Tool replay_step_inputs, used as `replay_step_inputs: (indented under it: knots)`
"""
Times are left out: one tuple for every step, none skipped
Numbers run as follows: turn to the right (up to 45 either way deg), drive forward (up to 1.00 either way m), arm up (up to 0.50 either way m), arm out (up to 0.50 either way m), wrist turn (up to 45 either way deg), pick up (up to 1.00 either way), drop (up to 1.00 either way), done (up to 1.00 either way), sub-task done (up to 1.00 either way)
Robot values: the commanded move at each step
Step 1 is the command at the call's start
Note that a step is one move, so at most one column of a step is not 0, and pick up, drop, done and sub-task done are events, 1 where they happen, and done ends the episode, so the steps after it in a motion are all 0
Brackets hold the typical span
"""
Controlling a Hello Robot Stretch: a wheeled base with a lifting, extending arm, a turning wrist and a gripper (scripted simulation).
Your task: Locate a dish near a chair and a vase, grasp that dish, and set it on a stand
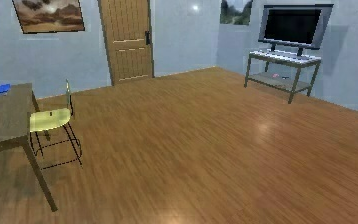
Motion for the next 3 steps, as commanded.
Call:
replay_step_inputs:
  knots:
    - [0.0,0.00,0.00,0.00,45.0,0.00,0.00,0.00,0.00]
    - [0.0,0.00,0.00,0.00,45.0,0.00,0.00,0.00,0.00]
    - [0.0,0.00,0.00,0.00,45.0,0.00,0.00,0.00,0.00]
